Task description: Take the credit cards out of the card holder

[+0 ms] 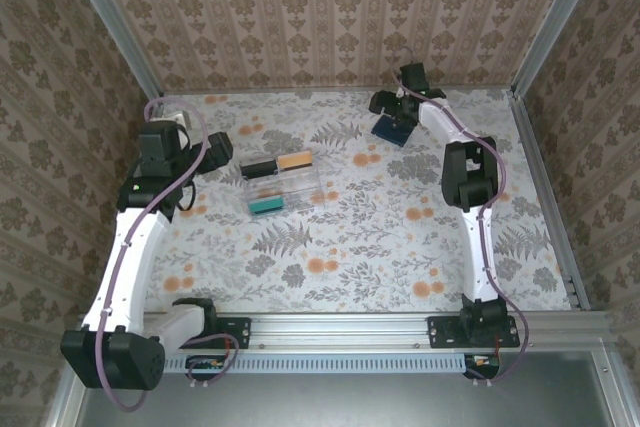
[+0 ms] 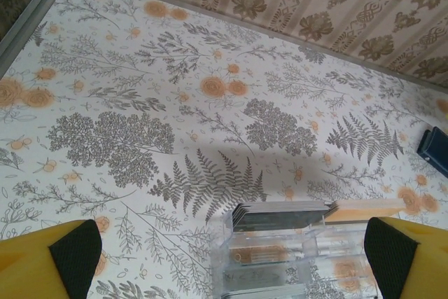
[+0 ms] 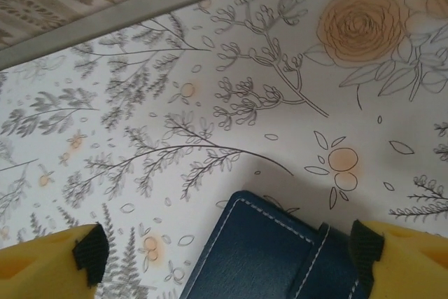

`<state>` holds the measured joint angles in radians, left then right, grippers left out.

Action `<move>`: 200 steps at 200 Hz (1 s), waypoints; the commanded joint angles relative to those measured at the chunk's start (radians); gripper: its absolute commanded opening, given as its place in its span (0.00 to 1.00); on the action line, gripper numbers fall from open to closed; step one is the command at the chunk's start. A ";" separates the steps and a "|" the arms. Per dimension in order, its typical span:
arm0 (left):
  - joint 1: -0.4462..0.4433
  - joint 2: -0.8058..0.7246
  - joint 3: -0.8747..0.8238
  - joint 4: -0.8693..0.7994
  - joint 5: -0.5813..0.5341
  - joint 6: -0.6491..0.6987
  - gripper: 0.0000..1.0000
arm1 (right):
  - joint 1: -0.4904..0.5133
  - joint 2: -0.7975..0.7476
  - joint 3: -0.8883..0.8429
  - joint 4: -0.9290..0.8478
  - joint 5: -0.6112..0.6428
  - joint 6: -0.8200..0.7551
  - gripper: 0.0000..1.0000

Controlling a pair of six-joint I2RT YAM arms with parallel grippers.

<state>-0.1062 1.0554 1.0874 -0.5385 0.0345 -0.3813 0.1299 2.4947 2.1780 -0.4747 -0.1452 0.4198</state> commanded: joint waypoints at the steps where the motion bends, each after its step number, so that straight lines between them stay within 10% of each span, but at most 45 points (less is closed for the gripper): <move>1: -0.002 -0.016 0.023 -0.025 0.004 0.025 1.00 | 0.015 0.032 0.049 -0.113 -0.025 -0.006 0.88; 200: -0.004 -0.073 -0.074 0.050 0.071 0.056 1.00 | 0.354 -0.564 -0.940 -0.071 0.181 0.131 0.61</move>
<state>-0.1062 1.0245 1.0340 -0.5083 0.0849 -0.3443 0.4328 1.9888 1.3647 -0.4995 0.0189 0.4469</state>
